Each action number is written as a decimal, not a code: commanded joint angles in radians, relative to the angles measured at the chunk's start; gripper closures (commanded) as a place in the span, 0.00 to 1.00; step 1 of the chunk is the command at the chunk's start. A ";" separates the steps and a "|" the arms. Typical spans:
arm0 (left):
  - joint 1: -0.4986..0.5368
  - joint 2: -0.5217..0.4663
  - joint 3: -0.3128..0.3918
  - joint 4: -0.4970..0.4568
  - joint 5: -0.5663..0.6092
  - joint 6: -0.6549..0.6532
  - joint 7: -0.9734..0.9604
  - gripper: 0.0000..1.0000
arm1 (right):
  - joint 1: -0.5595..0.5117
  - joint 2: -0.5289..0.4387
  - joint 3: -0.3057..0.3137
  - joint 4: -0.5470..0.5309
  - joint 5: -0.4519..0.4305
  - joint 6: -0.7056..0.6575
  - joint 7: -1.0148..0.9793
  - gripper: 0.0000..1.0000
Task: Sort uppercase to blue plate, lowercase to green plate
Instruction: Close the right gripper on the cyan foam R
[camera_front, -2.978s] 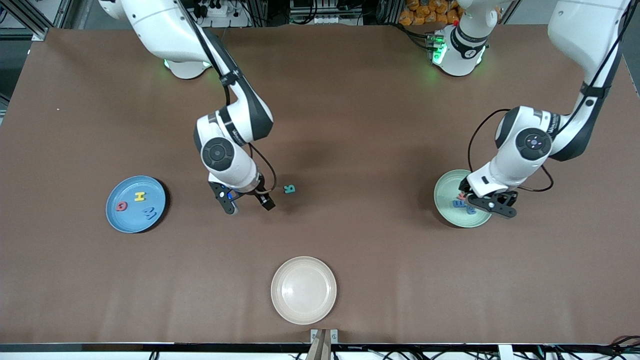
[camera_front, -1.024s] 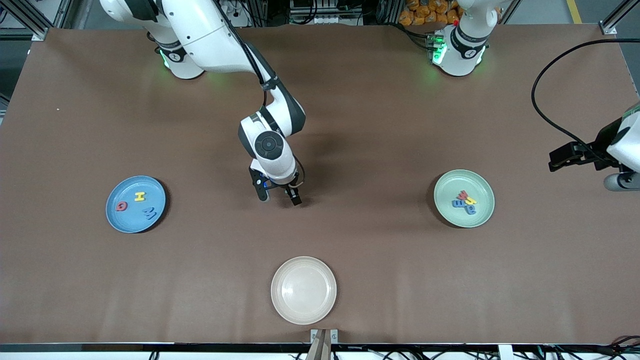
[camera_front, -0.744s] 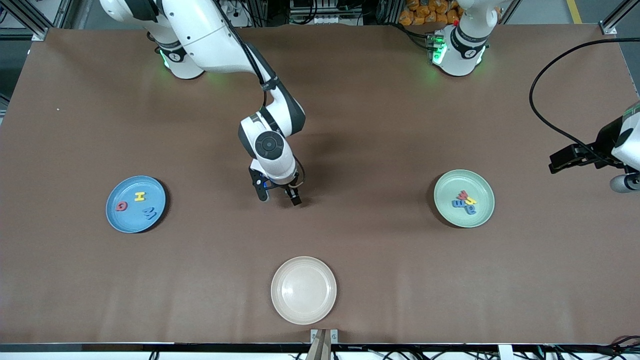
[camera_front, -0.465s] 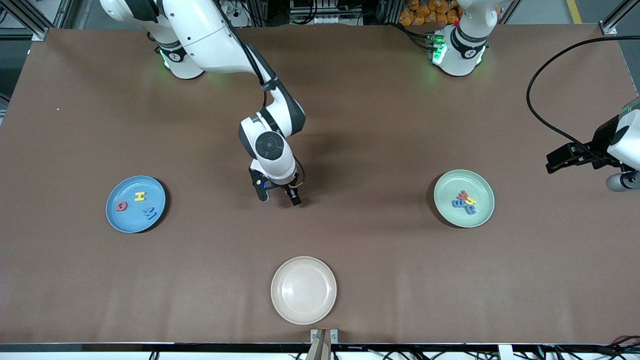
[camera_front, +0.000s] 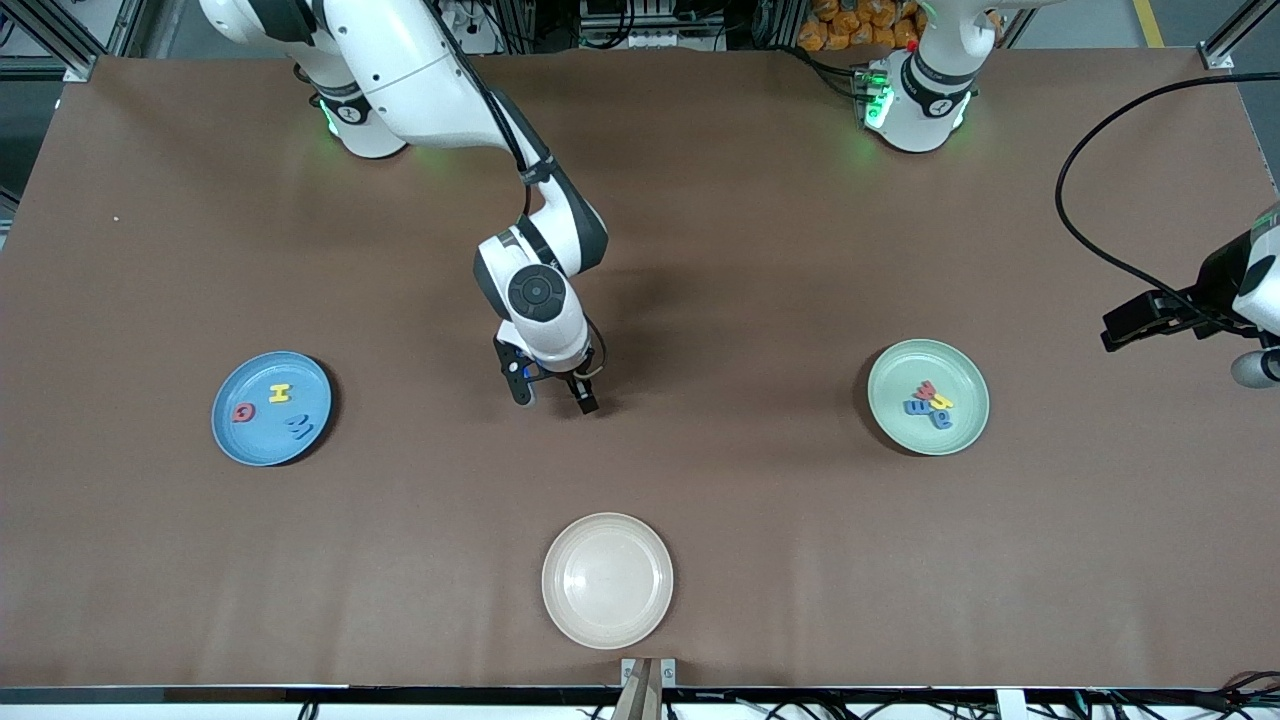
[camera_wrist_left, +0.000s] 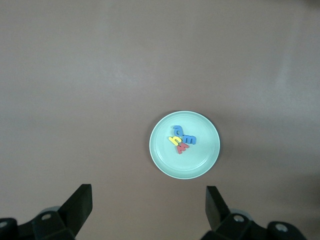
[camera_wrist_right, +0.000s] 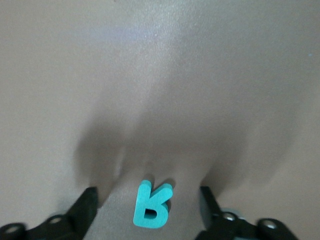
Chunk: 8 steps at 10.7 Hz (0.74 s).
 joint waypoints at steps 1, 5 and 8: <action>-0.028 -0.010 0.035 0.004 -0.022 -0.014 0.009 0.00 | 0.013 0.006 -0.013 0.006 -0.023 0.004 0.032 0.92; -0.041 -0.010 0.029 0.004 -0.025 -0.012 0.005 0.00 | 0.022 0.006 -0.013 0.006 -0.058 0.004 0.033 1.00; -0.048 -0.010 0.029 0.004 -0.025 -0.012 0.002 0.00 | 0.010 -0.005 -0.014 0.006 -0.098 -0.016 0.030 1.00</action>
